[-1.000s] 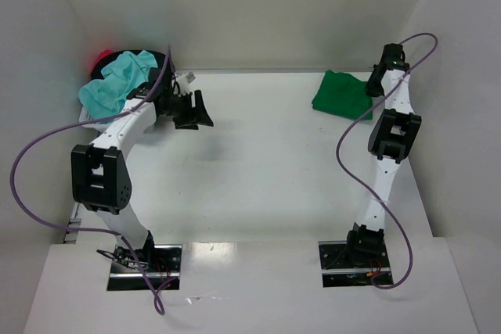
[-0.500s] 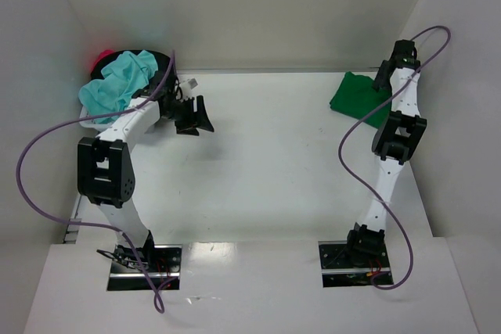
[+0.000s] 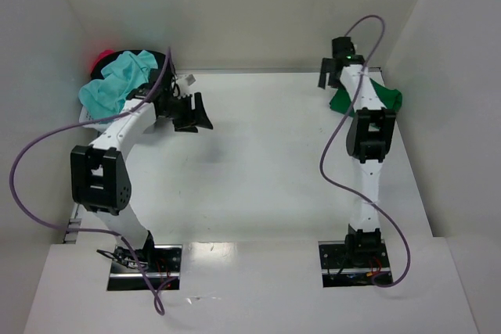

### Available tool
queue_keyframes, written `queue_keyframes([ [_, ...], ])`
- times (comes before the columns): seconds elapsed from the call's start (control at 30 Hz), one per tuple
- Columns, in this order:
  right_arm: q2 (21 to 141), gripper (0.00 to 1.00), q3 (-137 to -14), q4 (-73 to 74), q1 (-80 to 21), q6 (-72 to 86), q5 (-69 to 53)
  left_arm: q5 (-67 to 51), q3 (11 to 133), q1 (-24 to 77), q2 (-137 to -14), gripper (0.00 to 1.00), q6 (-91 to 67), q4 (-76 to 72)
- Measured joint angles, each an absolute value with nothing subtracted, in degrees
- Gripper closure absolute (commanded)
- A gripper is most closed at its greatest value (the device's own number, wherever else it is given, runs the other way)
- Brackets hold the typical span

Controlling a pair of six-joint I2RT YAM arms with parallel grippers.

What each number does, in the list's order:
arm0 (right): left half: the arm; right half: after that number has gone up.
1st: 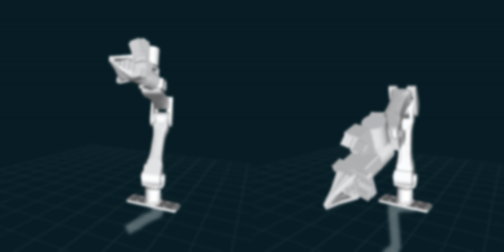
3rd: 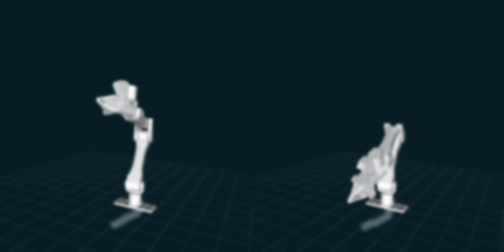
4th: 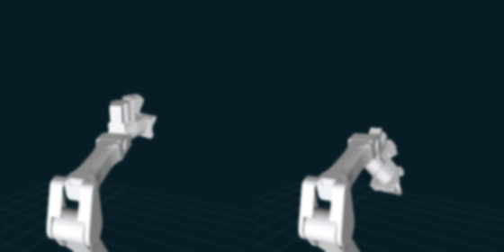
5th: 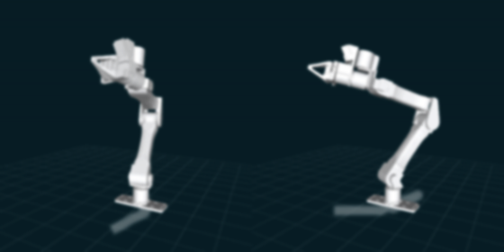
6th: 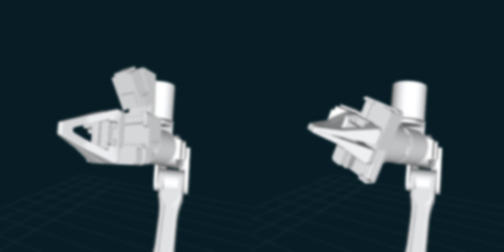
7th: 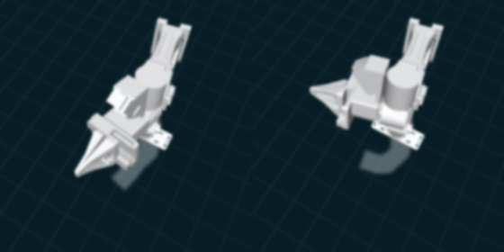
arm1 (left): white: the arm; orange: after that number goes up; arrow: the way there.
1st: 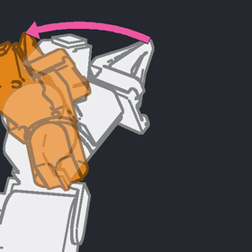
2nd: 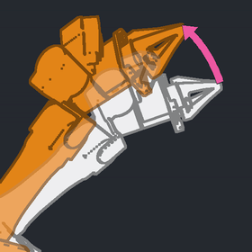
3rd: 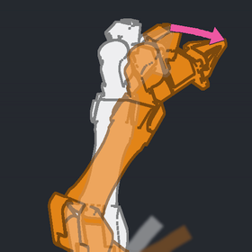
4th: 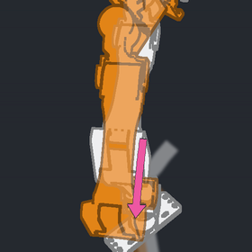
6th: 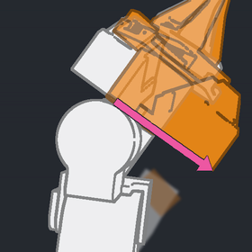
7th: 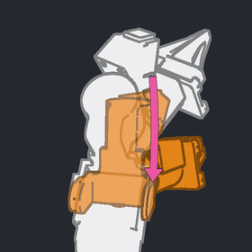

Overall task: Fold and stack the t-shirts
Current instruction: Put the neatly folded tshirt into the corner of the board with the right arm

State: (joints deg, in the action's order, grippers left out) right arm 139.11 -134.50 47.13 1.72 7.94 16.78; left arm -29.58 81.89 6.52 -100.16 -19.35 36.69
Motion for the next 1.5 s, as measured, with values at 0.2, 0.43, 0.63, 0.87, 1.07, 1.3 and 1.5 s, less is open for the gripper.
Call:
queue_keyframes([
  [0.2, 130.13, 0.00, -113.45, 40.21, -7.92, 13.37, 11.79, -26.26, 80.90, 6.52, -88.97, 0.23, -19.22, 37.30],
  [0.43, 104.66, 0.00, -86.83, 29.76, -8.38, 21.45, 0.97, -15.03, 76.82, 6.52, -72.42, 0.02, -19.92, 35.07],
  [0.63, 86.17, 0.00, -79.48, 21.41, -9.76, 24.62, -4.40, -6.04, 74.61, 5.89, -68.77, 0.01, -21.61, 32.16],
  [0.87, 74.54, 0.00, -69.21, 17.72, -10.15, 26.57, -7.57, -0.91, 71.57, 1.28, -68.31, 0.01, -22.72, 31.09],
  [1.07, 76.25, 0.00, -69.14, 15.59, -10.15, 27.22, -10.52, 0.25, 77.36, -5.61, -76.93, 0.01, -22.79, 29.67],
  [1.3, 84.84, 0.00, -70.72, 12.75, -10.15, 27.62, -14.35, 5.85, 83.33, -6.83, -88.95, 0.01, -22.39, 26.59],
  [1.5, 89.69, 0.00, -73.60, 13.06, -10.15, 27.03, -14.00, 7.94, 88.38, -7.22, -96.64, 0.01, -20.67, 24.08],
])
